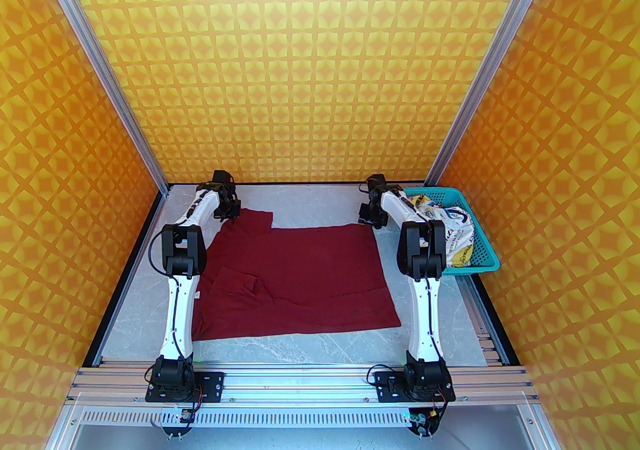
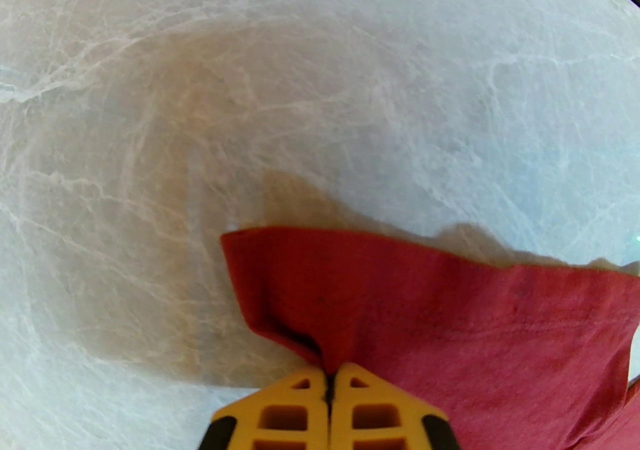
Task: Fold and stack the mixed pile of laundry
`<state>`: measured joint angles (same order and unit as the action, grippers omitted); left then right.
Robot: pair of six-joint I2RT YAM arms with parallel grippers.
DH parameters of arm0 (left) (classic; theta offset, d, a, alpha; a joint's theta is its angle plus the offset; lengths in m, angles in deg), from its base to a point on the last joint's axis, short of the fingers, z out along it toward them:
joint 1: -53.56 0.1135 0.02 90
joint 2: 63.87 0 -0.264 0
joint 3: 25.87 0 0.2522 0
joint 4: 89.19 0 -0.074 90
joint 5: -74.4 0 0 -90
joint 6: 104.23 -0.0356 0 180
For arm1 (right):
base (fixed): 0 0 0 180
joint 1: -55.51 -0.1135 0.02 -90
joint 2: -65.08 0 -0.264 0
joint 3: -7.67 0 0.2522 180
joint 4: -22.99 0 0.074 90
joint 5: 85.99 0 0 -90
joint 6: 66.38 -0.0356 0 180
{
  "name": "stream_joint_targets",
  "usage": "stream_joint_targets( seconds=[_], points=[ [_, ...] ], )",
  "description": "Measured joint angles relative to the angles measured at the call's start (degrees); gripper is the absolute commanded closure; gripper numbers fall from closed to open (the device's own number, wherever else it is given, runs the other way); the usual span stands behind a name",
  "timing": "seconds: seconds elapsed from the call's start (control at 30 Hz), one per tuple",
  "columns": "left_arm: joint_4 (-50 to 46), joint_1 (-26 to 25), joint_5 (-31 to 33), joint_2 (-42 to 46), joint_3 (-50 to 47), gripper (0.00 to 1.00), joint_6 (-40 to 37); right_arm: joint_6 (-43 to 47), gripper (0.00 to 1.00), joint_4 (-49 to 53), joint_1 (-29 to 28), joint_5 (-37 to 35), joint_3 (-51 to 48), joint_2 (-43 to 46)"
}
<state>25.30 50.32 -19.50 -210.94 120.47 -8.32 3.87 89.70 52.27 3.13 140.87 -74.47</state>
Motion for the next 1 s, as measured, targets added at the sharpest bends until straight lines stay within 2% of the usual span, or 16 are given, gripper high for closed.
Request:
stream_joint_targets(
  seconds=[0.37, 0.63, 1.0],
  points=[
    [7.45, 1.79, -7.65, 6.38, -11.32, 1.0, 0.0, 0.92, 1.0, 1.55, 0.0, -0.04, 2.93, -1.6],
    [16.2, 2.89, -14.32, 15.47, -23.37, 1.0, -0.7, 0.96, 1.0, 1.77, 0.02, 0.22, 0.55, 0.07],
    [34.69, 4.87, -23.23, 32.11, -47.12, 1.0, -0.2, 0.96, 1.0, -0.28, 0.0, 1.38, -8.31, 10.67]
  ],
)
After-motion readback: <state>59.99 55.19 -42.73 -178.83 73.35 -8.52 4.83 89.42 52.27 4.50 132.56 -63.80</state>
